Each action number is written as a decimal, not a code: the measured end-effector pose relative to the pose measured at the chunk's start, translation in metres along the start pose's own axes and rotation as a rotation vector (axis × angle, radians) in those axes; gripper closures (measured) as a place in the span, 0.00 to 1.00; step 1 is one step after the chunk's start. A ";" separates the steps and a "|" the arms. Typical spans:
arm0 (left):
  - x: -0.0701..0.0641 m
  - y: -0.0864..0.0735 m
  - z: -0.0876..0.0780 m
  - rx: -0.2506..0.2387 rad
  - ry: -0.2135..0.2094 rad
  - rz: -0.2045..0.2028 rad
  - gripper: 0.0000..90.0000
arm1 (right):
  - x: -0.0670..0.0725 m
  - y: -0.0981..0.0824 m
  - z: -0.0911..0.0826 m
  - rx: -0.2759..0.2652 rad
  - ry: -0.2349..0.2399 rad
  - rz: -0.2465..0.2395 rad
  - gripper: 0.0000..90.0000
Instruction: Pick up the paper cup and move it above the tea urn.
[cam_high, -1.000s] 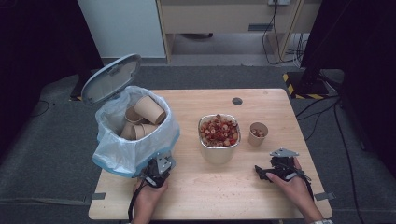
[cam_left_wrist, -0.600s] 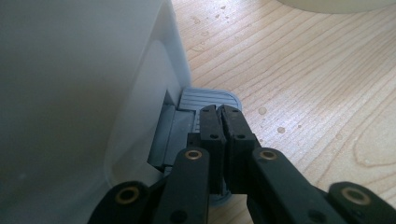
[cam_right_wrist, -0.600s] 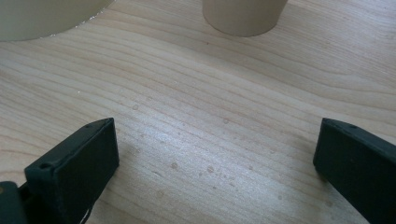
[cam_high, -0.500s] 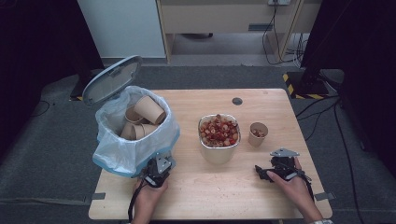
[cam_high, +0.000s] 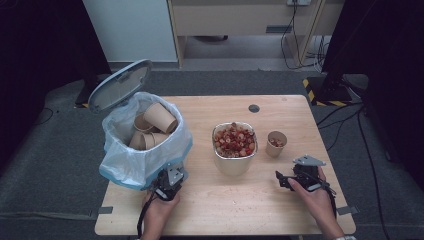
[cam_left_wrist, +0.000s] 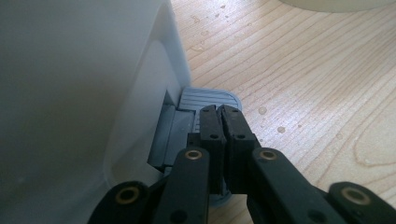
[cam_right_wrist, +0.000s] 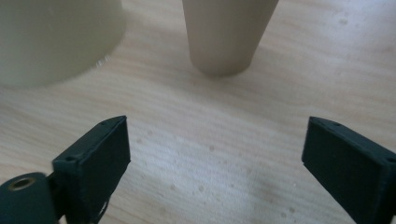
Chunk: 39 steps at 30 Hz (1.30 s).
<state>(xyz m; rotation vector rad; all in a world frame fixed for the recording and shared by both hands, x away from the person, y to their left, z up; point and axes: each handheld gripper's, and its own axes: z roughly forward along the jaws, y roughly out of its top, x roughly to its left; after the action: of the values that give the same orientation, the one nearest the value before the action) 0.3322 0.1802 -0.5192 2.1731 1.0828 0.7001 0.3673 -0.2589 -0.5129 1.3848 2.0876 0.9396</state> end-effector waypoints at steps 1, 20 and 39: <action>0.000 0.000 0.000 0.000 0.000 0.000 0.97 | 0.000 0.000 0.000 0.000 0.000 0.000 0.10; 0.000 0.000 0.000 -0.002 -0.003 -0.004 0.97 | -0.003 0.061 0.028 -0.052 -0.004 0.057 0.07; 0.001 -0.001 0.000 -0.005 -0.009 -0.013 0.97 | -0.004 0.062 0.079 -0.166 -0.054 0.082 0.27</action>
<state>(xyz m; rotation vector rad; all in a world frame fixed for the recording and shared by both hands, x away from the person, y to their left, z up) 0.3324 0.1814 -0.5196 2.1606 1.0888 0.6862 0.4609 -0.2244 -0.5185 1.4017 1.8795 1.0706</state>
